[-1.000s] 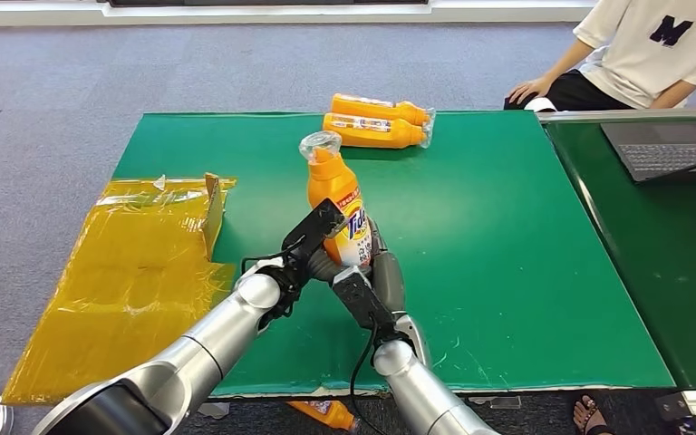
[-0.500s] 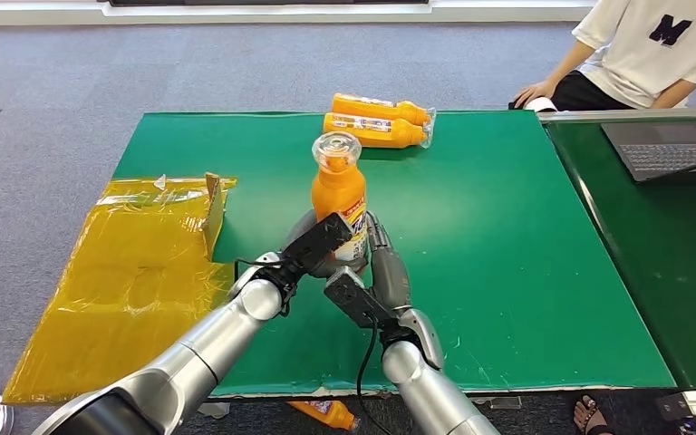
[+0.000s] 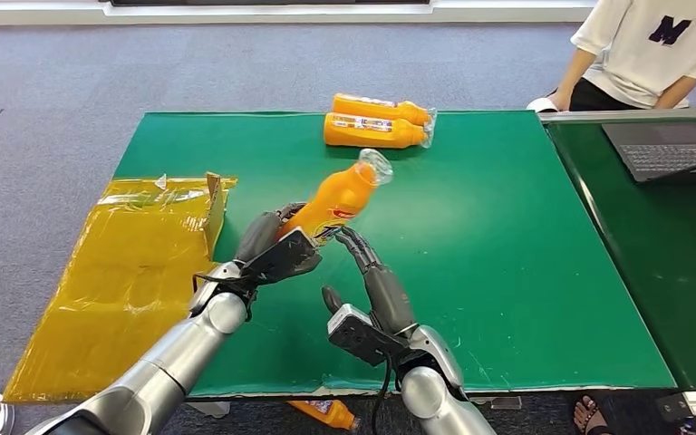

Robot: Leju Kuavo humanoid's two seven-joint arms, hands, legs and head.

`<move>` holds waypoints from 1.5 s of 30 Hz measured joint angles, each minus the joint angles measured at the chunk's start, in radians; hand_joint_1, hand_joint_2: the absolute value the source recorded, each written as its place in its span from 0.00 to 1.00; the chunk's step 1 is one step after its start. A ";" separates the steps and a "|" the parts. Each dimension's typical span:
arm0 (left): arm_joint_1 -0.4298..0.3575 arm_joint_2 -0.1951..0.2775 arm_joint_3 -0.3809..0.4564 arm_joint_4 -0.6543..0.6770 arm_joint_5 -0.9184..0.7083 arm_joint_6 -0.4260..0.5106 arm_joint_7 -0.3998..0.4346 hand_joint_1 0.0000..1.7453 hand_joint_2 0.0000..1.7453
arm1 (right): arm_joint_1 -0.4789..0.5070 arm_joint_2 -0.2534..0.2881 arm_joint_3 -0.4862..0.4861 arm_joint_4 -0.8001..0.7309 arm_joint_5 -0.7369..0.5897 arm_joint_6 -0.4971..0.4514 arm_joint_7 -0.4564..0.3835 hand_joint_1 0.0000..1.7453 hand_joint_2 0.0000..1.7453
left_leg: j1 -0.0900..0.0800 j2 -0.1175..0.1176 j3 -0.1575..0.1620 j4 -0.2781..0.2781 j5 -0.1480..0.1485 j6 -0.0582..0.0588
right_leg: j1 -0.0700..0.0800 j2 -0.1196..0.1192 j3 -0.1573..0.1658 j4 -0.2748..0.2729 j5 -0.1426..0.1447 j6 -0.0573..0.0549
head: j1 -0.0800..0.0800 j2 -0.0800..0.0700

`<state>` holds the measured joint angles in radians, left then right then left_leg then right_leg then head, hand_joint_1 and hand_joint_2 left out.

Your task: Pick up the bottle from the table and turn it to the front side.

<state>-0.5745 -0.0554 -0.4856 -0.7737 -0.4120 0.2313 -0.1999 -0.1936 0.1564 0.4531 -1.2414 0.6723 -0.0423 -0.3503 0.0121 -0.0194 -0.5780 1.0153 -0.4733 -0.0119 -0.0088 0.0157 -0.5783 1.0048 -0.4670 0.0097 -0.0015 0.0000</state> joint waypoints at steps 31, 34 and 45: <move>0.279 0.166 0.389 -0.085 -0.431 0.334 0.004 1.00 1.00 | 0.000 -0.044 0.014 -0.014 -0.117 0.015 -0.037 0.00 1.00 | 0.000 0.002 -0.002 0.000 0.000 0.000 | 0.001 0.001 -0.003 0.001 -0.001 -0.001 | 0.000 0.000; 0.290 0.169 0.406 -0.092 -0.468 0.349 -0.001 1.00 1.00 | 0.000 -0.044 0.014 -0.014 -0.120 0.015 -0.035 0.00 1.00 | 0.000 0.002 -0.002 0.000 0.000 0.000 | 0.001 0.001 -0.003 0.001 -0.001 -0.001 | 0.000 0.000; 0.389 0.208 0.560 -0.213 -1.010 0.465 0.067 1.00 1.00 | -0.002 -0.044 0.013 -0.013 -0.132 0.020 -0.043 0.00 1.00 | 0.001 0.003 -0.002 0.000 -0.001 -0.001 | 0.001 0.003 -0.004 0.001 -0.001 -0.001 | 0.000 0.000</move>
<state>-0.1857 0.1521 0.0745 -0.9867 -1.4223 0.6965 -0.1333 -0.1951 0.1122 0.4662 -1.2548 0.5405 -0.0222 -0.3928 0.0126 -0.0164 -0.5805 1.0149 -0.4741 -0.0126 -0.0081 0.0184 -0.5825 1.0056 -0.4680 0.0083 -0.0015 0.0000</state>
